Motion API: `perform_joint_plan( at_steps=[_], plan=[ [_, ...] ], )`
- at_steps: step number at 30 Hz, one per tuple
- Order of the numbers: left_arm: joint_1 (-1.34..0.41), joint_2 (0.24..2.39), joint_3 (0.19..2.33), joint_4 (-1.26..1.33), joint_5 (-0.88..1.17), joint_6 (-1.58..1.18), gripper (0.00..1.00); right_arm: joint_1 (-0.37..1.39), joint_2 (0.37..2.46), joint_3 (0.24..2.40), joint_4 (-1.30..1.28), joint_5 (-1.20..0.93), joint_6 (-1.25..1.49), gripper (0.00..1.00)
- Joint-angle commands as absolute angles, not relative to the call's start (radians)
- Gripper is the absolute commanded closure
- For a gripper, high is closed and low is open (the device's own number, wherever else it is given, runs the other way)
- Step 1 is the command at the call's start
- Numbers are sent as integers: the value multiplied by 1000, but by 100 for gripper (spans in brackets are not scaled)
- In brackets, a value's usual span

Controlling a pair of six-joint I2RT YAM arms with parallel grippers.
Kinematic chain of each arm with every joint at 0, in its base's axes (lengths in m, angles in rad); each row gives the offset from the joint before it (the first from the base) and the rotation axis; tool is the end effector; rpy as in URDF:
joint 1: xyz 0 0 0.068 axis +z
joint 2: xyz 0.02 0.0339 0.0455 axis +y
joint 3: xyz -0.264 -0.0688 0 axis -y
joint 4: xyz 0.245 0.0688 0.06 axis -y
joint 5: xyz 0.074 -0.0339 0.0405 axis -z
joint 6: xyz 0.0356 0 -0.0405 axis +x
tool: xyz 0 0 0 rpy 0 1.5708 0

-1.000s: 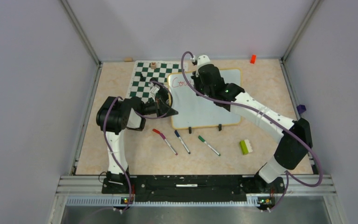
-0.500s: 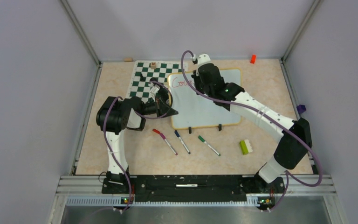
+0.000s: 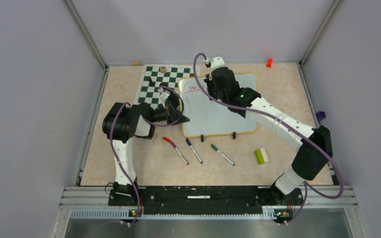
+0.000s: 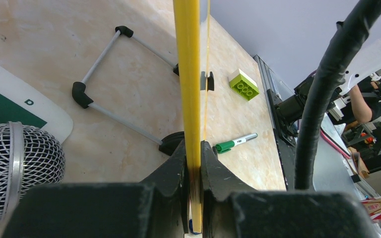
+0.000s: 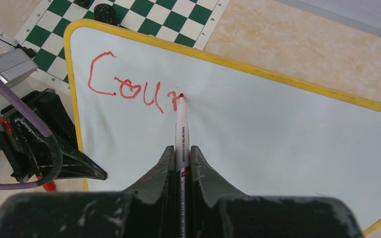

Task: Write a sentence on the whiteboard

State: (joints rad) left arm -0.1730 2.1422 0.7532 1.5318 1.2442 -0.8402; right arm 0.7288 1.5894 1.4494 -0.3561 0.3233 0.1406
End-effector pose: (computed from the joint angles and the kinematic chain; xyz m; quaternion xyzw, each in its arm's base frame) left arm 0.3396 -0.0936 0.1176 0.2419 0.6470 -0.6317 0.3519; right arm 0.2840 0.2384 0.3514 -0.1669 0.8353 0.0873 0.5164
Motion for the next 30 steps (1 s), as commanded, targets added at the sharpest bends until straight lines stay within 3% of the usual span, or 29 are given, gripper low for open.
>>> perform_joint_plan(
  at_steps=[1, 30],
  plan=[
    [-178, 2116, 741, 1619, 1265, -762, 96, 707, 1529, 1483, -353, 309, 136, 100],
    [-178, 2120, 741, 1618, 1265, -763, 96, 704, 1542, 1451, -374, 339, 119, 100]
  ],
)
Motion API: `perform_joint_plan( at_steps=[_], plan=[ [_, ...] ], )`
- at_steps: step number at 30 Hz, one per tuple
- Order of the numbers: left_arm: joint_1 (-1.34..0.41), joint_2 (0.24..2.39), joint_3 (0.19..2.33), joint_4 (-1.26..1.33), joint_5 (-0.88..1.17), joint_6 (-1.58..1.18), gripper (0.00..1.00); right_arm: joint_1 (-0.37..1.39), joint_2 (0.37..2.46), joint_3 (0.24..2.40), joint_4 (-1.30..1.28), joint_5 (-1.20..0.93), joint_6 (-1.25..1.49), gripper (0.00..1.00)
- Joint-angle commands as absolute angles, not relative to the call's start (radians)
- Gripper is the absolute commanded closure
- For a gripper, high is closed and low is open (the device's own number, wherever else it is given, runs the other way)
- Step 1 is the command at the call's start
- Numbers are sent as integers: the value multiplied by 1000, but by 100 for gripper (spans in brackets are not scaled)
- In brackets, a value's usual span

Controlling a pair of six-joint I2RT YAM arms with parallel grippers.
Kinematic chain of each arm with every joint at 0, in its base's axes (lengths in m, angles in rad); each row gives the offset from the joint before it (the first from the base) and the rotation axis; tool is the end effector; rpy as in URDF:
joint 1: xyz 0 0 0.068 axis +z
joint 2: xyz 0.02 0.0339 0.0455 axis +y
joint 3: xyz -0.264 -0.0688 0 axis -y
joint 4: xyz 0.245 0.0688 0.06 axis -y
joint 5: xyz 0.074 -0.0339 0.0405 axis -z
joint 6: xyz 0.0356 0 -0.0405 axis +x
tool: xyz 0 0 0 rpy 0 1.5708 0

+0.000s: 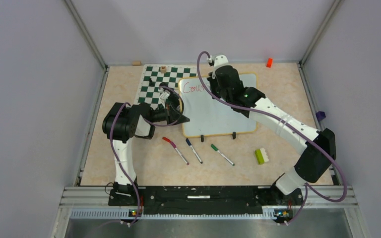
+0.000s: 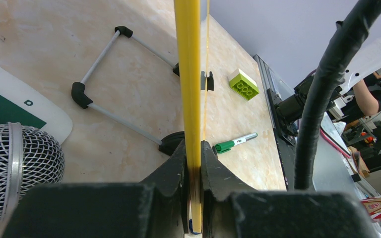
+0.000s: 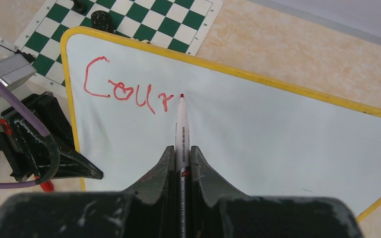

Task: Write a sentence on the whiteboard

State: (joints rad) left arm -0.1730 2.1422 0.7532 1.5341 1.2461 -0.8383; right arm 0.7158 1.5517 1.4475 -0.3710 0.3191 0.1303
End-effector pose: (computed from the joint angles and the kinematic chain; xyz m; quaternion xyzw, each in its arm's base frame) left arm 0.3395 -0.0936 0.1178 0.2438 0.6461 -0.6314 0.3526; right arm 0.2795 0.2283 0.3623 -0.1640 0.8309 0.0874 0.5245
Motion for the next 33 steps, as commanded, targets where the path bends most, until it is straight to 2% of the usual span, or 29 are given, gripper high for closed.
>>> perform_joint_plan(
  at_steps=[1, 19, 33],
  plan=[
    [-178, 2120, 741, 1619, 1264, -763, 96, 703, 1544, 1453, -376, 337, 121, 100],
    [-178, 2118, 740, 1618, 1265, -761, 96, 692, 1595, 1471, -362, 348, 119, 100],
    [-178, 2118, 739, 1620, 1266, -761, 96, 690, 1605, 1466, -399, 260, 113, 100]
  ],
)
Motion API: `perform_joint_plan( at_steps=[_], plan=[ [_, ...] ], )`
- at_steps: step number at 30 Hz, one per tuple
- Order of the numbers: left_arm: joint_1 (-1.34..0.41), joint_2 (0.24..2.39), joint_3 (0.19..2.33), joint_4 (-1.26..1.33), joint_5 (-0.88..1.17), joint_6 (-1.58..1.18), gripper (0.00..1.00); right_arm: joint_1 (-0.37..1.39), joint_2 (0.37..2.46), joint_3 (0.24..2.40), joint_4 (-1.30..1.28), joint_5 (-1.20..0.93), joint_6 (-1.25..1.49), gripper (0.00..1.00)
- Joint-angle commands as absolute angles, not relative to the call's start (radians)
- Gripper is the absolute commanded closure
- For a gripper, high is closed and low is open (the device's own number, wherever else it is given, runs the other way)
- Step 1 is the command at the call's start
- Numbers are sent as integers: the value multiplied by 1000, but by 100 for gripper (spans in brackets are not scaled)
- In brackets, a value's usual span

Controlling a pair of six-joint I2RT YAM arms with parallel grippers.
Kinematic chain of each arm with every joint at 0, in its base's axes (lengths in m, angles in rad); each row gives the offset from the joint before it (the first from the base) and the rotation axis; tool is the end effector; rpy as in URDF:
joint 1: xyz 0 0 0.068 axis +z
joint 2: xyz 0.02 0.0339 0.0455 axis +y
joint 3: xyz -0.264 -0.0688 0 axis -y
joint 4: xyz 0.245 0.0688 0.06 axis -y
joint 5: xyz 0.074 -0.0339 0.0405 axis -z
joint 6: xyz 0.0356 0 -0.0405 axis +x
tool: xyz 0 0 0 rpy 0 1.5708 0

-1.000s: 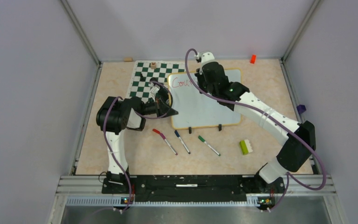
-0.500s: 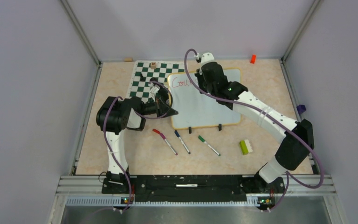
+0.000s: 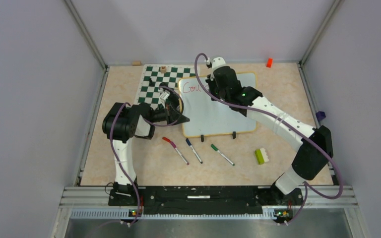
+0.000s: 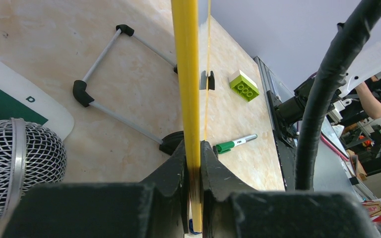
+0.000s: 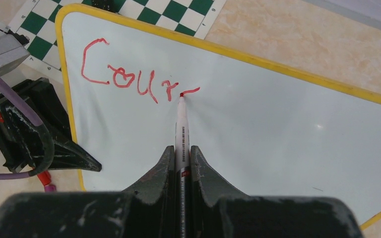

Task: Write a sentence on the whiteboard

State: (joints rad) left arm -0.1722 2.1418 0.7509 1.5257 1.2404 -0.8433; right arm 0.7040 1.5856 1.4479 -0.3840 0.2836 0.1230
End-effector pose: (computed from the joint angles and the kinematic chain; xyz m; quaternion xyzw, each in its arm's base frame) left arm 0.3394 -0.0932 0.1168 0.2370 0.6496 -0.6321 0.3496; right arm 0.2874 0.2310 0.3494 -0.1776 0.8412 0.0872 0.5032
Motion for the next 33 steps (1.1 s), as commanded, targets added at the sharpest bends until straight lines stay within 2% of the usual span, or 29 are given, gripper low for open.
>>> perform_joint_plan(
  at_steps=[1, 10, 33],
  plan=[
    [-178, 2118, 740, 1620, 1267, -761, 96, 691, 1602, 1461, -403, 255, 112, 100],
    [-177, 2120, 741, 1619, 1267, -761, 96, 690, 1571, 1422, -418, 309, 113, 100],
    [-178, 2118, 740, 1618, 1267, -763, 96, 681, 1624, 1528, -415, 349, 118, 100]
  ],
)
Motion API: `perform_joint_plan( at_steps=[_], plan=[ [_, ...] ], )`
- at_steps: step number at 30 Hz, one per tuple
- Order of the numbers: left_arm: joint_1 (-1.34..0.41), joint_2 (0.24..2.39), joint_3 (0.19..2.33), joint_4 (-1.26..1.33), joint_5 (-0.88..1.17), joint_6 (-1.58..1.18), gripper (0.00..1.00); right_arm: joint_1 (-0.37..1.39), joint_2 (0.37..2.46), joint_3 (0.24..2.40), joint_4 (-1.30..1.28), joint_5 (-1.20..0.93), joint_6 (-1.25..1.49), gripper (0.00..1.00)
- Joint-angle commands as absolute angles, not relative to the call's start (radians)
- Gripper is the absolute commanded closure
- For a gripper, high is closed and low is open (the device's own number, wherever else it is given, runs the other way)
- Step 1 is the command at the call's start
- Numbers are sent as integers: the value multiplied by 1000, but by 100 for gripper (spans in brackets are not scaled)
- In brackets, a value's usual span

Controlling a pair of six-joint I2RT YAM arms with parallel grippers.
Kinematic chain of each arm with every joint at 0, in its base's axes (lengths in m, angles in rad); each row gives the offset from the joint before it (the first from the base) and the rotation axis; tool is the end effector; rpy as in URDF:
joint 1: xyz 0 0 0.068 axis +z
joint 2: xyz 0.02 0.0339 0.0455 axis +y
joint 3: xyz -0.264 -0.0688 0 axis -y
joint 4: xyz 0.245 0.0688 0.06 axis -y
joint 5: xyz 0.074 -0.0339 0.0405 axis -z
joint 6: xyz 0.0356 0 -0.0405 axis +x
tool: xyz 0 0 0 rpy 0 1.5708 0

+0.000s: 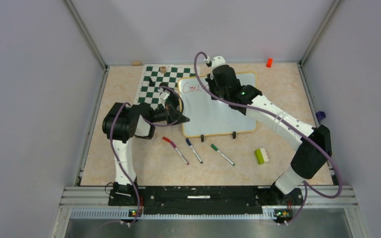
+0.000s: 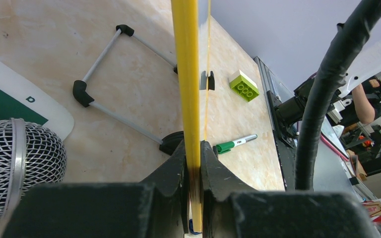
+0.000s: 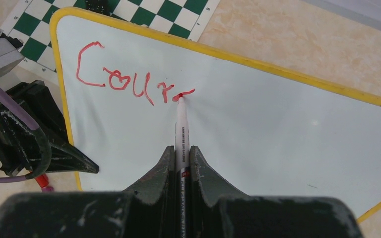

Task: Write a sentence on the whiteboard

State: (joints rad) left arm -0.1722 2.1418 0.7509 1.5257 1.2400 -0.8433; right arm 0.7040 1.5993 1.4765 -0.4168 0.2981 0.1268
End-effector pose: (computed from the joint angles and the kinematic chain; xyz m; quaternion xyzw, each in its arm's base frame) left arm 0.3394 -0.0932 0.1168 0.2369 0.6497 -0.6321 0.3498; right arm 0.2893 0.2320 0.3514 -0.1747 0.8456 0.0786 0.4983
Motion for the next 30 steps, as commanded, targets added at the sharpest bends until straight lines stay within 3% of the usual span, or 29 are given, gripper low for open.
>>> perform_joint_plan(
  at_steps=[1, 22, 30],
  plan=[
    [-178, 2118, 741, 1618, 1266, -762, 96, 681, 1622, 1526, -416, 343, 119, 100],
    [-178, 2114, 738, 1618, 1266, -763, 96, 681, 1591, 1472, -459, 264, 123, 100],
    [-178, 2113, 739, 1618, 1266, -762, 96, 681, 1583, 1466, -471, 371, 123, 100]
  ],
)
